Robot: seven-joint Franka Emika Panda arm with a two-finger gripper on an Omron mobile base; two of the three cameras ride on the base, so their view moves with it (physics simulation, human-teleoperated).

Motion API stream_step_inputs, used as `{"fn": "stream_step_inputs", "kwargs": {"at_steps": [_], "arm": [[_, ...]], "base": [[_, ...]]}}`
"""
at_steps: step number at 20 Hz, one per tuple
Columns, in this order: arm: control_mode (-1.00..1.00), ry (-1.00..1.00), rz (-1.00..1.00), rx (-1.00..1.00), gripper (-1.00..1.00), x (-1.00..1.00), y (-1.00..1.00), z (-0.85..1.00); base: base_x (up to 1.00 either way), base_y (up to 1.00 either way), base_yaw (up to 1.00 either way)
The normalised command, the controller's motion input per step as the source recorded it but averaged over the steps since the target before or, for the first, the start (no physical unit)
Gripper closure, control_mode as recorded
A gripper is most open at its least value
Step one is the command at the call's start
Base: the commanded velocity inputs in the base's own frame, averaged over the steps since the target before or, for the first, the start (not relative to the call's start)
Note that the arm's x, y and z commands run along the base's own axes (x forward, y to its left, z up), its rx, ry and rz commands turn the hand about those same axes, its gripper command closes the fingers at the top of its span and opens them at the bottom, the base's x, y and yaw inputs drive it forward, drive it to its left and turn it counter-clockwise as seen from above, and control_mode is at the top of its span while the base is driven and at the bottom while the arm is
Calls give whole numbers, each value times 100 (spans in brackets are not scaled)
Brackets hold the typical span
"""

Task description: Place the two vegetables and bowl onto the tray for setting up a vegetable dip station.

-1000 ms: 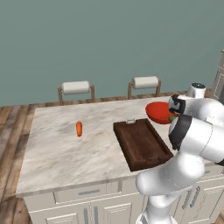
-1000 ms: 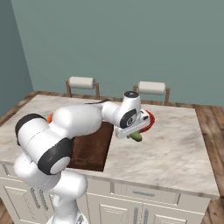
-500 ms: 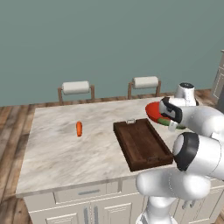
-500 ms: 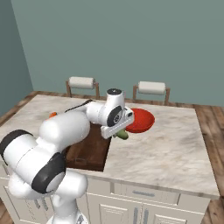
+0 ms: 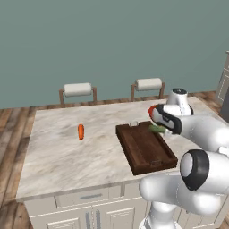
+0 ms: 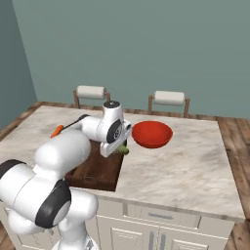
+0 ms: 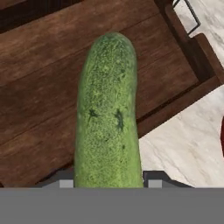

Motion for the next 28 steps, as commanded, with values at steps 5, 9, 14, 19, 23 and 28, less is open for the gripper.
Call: {"fn": "stream_step_inputs", "kwargs": {"at_steps": [5,9,14,19,23,28], "arm": [[-100,0,21,0,100,11,45,0],[-100,0,19,-1,100,23,49,0],[-100,0,16,0,100,35,39,0],[-100,0,12,0,100,44,17,0],[-100,0,7,0,100,46,0,0],[-100,0,5,0,100,46,0,0]], "base": [[0,0,0],[0,0,0],[0,0,0],[0,0,0],[0,0,0],[0,0,0]]}}
